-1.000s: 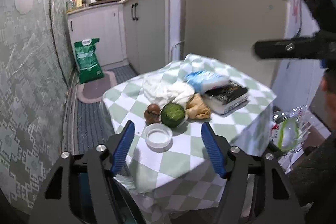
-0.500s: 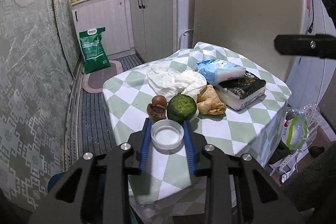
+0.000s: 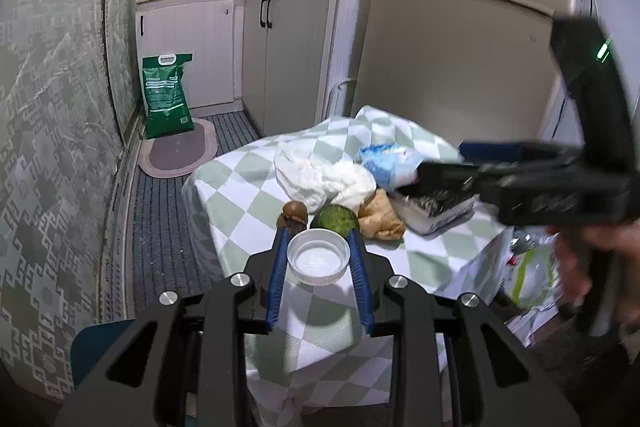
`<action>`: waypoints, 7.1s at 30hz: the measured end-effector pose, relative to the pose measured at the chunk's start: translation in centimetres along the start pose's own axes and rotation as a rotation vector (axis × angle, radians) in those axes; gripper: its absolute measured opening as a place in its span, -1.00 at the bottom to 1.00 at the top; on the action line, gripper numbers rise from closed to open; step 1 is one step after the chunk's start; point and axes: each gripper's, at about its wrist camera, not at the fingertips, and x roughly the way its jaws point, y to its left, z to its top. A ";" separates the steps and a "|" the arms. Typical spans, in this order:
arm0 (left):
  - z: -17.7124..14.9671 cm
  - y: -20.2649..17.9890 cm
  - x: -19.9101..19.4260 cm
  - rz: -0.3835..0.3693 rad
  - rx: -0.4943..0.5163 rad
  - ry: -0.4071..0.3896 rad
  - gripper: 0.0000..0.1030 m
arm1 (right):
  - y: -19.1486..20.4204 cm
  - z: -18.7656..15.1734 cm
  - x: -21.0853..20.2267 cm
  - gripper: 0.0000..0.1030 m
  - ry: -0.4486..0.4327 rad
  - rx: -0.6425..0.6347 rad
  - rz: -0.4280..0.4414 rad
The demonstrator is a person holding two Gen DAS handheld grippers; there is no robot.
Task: Collect trash
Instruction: 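Grasp the white lid with the left gripper while the right gripper grasps the blue tissue pack, then carry the white lid and blue tissue pack to the teal bin and release, then return both tools to the table, then grasp the green lime with the left gripper while the right gripper grasps the black snack bag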
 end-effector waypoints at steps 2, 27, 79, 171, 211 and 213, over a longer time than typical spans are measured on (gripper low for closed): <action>0.3 0.4 -0.6 -0.010 -0.022 -0.016 -0.38 | 0.1 0.0 0.7 0.61 0.007 -0.005 -0.011; 0.3 7.8 -8.4 0.080 -0.229 -0.155 -0.37 | -1.4 0.5 5.7 0.07 0.043 0.089 -0.050; -10.1 18.7 -2.6 0.314 -0.455 0.382 -0.34 | 15.2 3.2 -1.7 0.04 -0.076 -0.185 0.284; -1.7 -1.1 0.4 0.009 0.063 0.019 -0.24 | -1.7 1.5 -5.4 -0.35 -0.087 0.033 0.147; 1.2 0.3 2.0 -0.051 -0.159 -0.047 -0.35 | -2.3 -2.5 -1.7 0.60 0.047 -0.026 0.134; 1.5 0.6 1.2 -0.052 -0.168 -0.076 -0.35 | -1.9 -2.7 -1.2 0.64 0.053 -0.031 0.126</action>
